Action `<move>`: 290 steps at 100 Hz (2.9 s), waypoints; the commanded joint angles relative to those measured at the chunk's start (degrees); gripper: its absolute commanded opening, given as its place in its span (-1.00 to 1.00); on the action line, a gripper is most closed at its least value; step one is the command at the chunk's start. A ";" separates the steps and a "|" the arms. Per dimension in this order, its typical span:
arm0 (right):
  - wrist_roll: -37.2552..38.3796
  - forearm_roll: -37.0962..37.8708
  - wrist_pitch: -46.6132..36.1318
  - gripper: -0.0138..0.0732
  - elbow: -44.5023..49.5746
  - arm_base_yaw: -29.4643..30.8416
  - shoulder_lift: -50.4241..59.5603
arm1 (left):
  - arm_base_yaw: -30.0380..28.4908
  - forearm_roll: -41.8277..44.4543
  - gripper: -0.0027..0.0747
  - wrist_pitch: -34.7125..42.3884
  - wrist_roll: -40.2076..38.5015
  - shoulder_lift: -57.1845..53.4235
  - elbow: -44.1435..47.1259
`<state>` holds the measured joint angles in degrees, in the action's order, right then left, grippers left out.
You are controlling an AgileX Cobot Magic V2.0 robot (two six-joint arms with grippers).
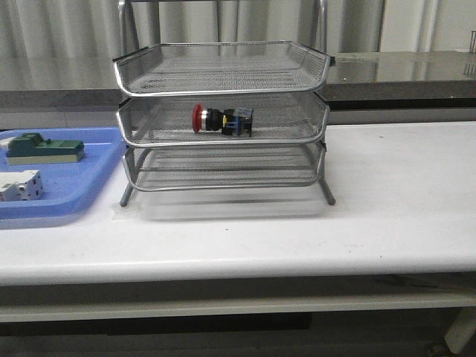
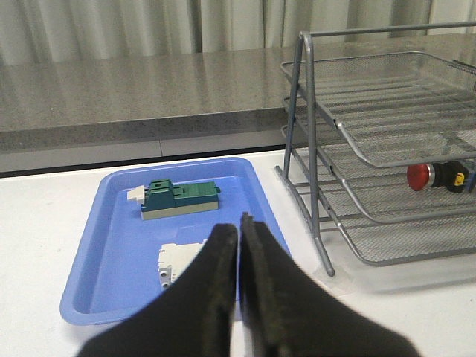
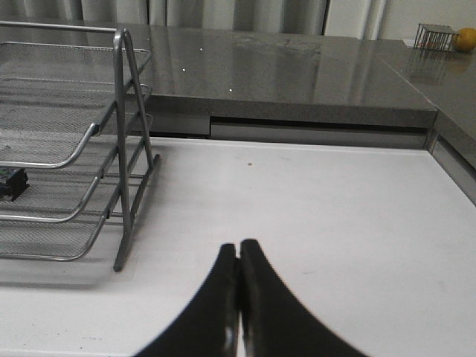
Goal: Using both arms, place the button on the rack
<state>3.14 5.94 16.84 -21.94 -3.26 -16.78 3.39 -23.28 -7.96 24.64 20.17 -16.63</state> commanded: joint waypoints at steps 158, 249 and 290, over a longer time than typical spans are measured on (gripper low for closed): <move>-0.04 -3.40 -17.95 -0.84 22.62 0.43 18.25 | -0.16 -0.75 -0.92 4.27 -0.50 0.26 -1.68; -0.04 -3.40 -17.78 -0.84 22.62 0.43 18.25 | -0.16 17.41 -0.92 10.05 -18.43 -6.44 6.98; -0.04 -3.40 -17.78 -0.84 22.62 0.43 18.25 | -0.16 25.95 -0.92 10.88 -27.83 -22.42 18.81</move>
<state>3.14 2.58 4.03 1.64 -3.26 0.60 3.39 -0.70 -2.69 1.78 -0.27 0.15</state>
